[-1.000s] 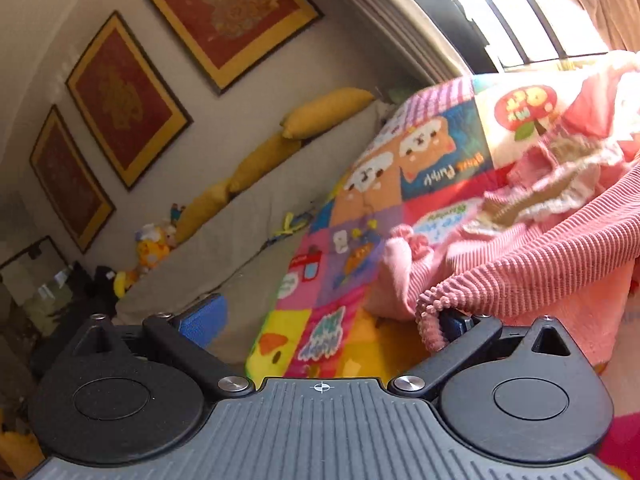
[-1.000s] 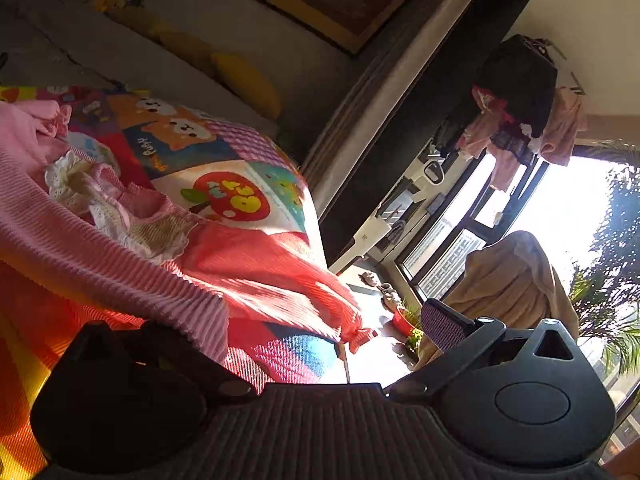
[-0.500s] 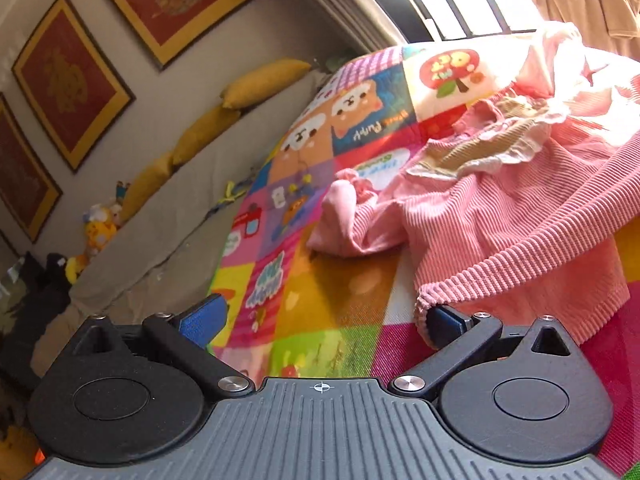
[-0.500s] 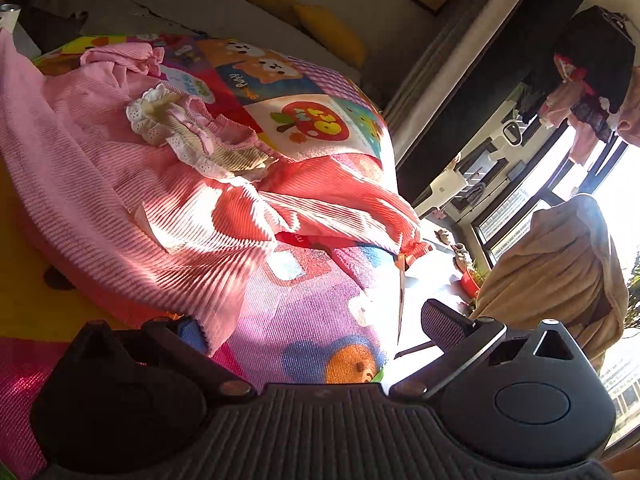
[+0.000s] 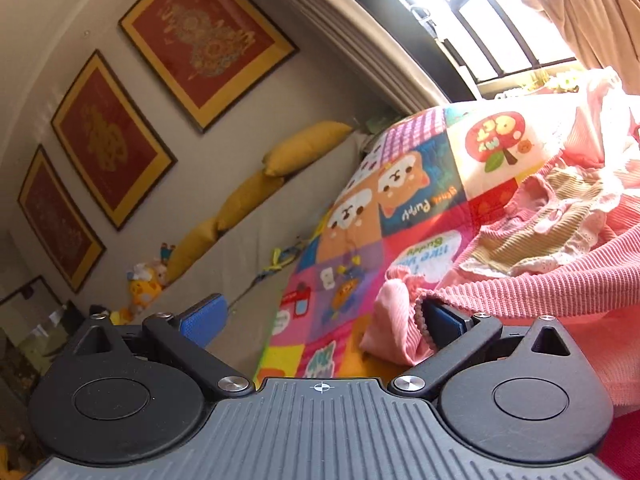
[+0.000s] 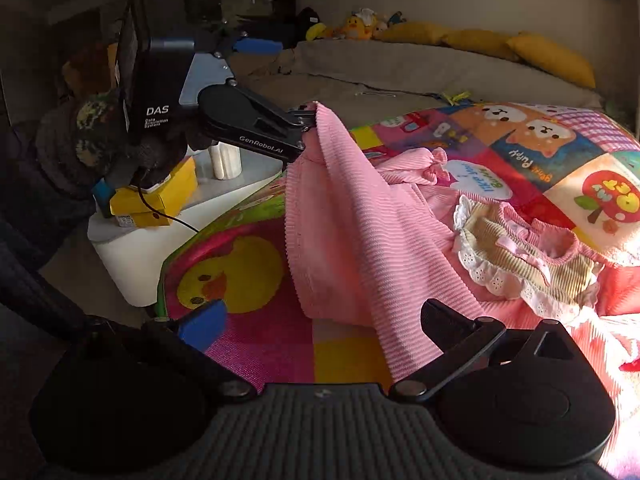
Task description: Fold clothes
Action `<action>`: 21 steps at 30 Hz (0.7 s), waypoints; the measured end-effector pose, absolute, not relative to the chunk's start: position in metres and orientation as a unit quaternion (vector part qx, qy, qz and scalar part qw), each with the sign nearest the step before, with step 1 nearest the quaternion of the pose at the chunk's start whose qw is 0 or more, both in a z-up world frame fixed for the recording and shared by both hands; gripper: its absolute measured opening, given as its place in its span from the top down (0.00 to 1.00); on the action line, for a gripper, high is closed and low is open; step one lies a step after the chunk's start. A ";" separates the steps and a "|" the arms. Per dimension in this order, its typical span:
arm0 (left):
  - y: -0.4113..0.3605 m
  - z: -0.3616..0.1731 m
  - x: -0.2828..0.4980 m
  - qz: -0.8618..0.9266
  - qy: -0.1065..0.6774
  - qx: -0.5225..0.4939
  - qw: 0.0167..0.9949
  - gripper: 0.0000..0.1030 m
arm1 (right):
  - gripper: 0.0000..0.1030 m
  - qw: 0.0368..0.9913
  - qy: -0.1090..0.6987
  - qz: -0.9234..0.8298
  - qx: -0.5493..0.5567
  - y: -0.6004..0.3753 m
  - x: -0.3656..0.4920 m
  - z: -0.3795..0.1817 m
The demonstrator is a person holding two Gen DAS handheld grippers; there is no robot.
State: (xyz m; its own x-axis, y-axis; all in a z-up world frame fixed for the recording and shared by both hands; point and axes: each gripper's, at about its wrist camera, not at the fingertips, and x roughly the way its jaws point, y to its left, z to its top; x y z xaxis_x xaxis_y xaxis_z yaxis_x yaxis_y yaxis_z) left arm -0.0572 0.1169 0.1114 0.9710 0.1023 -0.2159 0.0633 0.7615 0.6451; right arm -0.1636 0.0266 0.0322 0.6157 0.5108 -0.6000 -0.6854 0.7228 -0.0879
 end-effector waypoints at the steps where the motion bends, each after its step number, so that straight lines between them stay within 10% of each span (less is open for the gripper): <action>1: 0.114 0.114 -0.057 0.007 0.114 0.348 0.931 0.00 | 0.00 0.889 0.246 0.331 -0.199 0.044 -0.167 0.027; 8: 0.095 0.130 -0.057 -0.014 0.082 0.366 0.927 0.00 | 0.00 0.769 0.353 0.524 -0.096 0.092 -0.140 0.014; 21: 0.094 0.129 -0.076 -0.001 0.061 0.362 0.930 0.00 | 0.00 0.899 0.306 0.201 -0.239 0.023 -0.167 0.023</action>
State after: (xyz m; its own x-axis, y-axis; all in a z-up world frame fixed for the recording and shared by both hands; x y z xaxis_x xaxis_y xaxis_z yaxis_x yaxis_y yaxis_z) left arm -0.0760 0.0940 0.1293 0.9924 0.0428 -0.1150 0.0463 0.7373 0.6740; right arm -0.1666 0.0234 0.0228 0.7312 0.2152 -0.6473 -0.5085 0.8044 -0.3071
